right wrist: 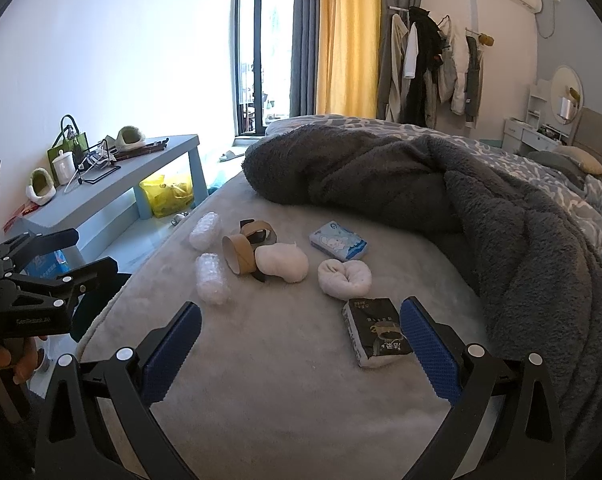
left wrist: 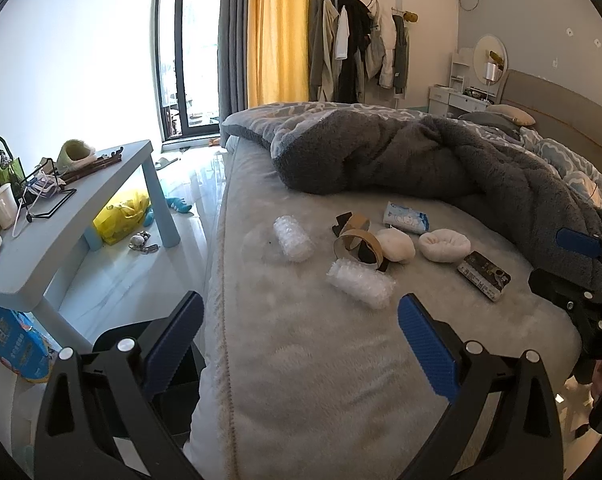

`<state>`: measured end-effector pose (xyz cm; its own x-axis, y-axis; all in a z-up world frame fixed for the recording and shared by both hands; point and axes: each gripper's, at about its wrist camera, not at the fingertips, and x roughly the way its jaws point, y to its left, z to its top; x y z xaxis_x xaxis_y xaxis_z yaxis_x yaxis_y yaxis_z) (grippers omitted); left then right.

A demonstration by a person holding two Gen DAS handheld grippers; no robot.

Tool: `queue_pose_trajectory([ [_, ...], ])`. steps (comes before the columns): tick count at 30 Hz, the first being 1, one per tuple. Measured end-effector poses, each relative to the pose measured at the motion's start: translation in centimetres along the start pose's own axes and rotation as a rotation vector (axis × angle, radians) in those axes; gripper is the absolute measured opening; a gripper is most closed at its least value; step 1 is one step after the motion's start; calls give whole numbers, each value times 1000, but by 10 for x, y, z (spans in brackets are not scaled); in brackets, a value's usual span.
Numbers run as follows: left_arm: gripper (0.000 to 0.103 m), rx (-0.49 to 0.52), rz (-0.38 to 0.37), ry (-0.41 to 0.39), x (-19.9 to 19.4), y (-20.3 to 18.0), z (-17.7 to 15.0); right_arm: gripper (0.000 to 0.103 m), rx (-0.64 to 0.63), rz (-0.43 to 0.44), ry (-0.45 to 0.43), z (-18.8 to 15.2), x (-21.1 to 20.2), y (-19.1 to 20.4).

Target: Collect trash

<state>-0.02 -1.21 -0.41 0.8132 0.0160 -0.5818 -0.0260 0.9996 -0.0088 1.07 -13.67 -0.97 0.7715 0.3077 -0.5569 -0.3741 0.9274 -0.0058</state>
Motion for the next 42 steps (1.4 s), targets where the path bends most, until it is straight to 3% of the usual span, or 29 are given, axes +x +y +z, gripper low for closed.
queue_pose_trajectory([
  [25,97,40,-26,34,8,-9,-3,100,-26,5,40,1,6,3],
  [30,88,61,-51,52,14,-13,-5,100,-21,4,70,-3,11,-4],
  [42,86,98,-158,77,44,-24,0,100,-17,13,117,-4,33,-27],
])
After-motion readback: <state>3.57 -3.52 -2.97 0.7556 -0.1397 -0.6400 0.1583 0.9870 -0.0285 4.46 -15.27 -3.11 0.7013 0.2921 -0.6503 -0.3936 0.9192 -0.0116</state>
